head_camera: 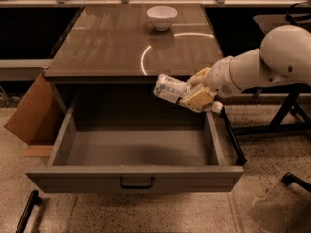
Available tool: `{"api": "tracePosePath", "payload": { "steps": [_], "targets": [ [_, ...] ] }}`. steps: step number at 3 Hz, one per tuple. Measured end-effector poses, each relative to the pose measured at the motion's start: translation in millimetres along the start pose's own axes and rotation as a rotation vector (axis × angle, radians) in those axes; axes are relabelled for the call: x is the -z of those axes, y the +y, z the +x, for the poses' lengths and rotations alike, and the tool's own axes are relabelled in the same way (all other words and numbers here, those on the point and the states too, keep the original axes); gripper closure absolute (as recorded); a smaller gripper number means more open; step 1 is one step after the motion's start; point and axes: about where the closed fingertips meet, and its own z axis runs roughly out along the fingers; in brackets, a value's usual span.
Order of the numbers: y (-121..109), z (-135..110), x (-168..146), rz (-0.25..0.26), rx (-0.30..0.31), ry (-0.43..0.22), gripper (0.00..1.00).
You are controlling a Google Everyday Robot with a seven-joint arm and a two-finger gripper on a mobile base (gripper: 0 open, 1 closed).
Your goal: Pick blue plastic bottle from top drawer and place on counter
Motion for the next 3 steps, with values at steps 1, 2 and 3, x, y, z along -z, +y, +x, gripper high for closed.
{"api": "tracePosePath", "payload": {
  "steps": [1, 2, 3],
  "targets": [
    [-18, -15, 12, 0.023, 0.026, 0.026, 1.00],
    [-51, -40, 33, 0.082, 0.058, 0.051, 1.00],
    [-86, -69, 32, 0.080, 0.085, 0.078, 1.00]
  ]
}}
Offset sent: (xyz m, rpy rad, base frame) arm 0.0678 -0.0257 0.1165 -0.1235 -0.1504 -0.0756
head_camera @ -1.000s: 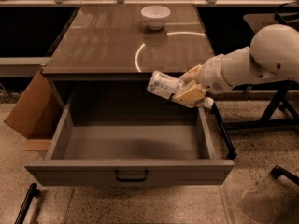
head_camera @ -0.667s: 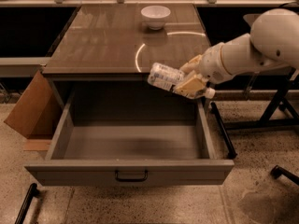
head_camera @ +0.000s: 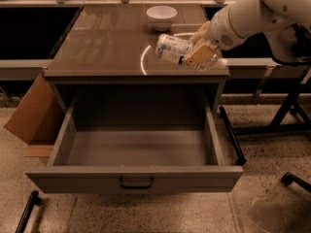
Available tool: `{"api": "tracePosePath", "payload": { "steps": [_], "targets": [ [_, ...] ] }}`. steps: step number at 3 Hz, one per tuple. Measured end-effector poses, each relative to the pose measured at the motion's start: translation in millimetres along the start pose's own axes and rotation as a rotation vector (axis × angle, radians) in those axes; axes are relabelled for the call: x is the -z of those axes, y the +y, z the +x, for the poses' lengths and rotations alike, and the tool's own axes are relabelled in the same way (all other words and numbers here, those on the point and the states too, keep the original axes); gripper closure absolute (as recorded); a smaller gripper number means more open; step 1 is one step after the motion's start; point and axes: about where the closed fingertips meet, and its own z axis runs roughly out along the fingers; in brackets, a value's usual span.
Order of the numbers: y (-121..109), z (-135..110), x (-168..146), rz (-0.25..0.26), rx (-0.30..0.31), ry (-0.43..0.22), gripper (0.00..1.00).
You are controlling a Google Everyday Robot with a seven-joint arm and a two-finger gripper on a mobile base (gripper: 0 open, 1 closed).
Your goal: Pick blue plastic bottle from top drawer and place on counter
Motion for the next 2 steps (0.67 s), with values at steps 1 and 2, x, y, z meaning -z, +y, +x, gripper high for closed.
{"api": "tracePosePath", "payload": {
  "steps": [1, 2],
  "targets": [
    [-17, -14, -17, -0.033, 0.011, 0.005, 1.00],
    [-26, -22, -46, -0.052, -0.013, 0.009, 1.00]
  ]
}}
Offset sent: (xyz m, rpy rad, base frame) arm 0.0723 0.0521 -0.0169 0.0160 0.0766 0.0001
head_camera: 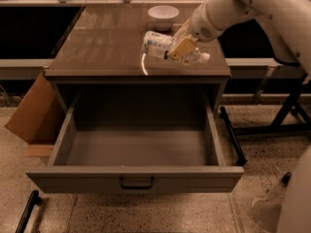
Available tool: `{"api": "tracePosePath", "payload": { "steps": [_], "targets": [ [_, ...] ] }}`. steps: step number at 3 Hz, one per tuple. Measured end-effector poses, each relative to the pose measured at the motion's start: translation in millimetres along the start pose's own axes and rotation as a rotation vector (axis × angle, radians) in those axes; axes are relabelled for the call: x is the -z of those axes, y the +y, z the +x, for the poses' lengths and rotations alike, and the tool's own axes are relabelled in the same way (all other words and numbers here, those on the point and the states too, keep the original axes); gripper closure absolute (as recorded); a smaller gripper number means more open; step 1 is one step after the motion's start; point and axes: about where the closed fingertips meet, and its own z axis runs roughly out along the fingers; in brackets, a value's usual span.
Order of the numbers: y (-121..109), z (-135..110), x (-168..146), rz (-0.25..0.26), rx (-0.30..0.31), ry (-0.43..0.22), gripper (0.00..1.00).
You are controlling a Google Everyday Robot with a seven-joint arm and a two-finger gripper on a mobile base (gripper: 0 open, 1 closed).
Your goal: Pick blue plastic bottle from top drawer and place on counter
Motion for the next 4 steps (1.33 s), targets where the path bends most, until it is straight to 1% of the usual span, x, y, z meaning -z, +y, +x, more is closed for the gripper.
{"api": "tracePosePath", "payload": {
  "steps": [1, 2, 3, 4],
  "targets": [
    [-8, -3, -21, 0.030, -0.078, 0.002, 1.00],
    [-20, -1, -42, 0.058, -0.165, 0.010, 0.81],
    [-33, 3, -59, 0.077, -0.226, 0.037, 0.58],
    [-45, 9, -69, 0.090, -0.281, 0.051, 0.34]
  ]
}}
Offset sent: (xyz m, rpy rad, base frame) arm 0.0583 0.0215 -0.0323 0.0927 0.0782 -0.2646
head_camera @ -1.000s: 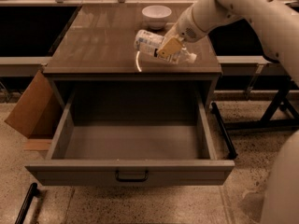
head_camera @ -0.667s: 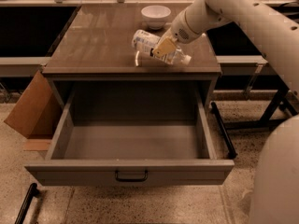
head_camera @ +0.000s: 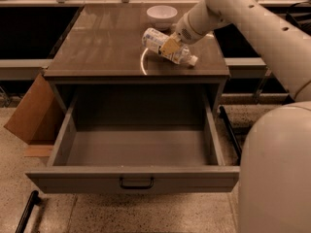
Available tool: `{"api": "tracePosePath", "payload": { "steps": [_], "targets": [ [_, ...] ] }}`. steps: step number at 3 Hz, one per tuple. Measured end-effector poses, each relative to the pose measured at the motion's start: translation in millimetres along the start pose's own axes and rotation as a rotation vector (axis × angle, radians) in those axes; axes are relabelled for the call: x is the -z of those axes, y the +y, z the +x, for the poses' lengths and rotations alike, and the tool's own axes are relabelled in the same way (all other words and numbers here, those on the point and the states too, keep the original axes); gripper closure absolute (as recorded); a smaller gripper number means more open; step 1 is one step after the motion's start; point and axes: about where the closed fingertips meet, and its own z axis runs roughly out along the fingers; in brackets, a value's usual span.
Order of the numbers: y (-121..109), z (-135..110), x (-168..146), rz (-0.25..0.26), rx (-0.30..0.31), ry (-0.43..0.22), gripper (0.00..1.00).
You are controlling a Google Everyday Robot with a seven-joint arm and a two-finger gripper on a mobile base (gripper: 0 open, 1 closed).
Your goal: Pick blue plastic bottle from top drawer and place on counter
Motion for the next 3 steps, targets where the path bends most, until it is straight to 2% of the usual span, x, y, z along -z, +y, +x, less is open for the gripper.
{"api": "tracePosePath", "payload": {
  "steps": [1, 2, 3],
  "targets": [
    [-6.1, -0.5, -7.4, 0.005, -0.028, 0.008, 0.11],
    [-6.1, -0.9, -15.1, -0.005, -0.040, 0.011, 0.00],
    [-6.1, -0.9, -15.0, -0.005, -0.040, 0.011, 0.00]
  ]
}}
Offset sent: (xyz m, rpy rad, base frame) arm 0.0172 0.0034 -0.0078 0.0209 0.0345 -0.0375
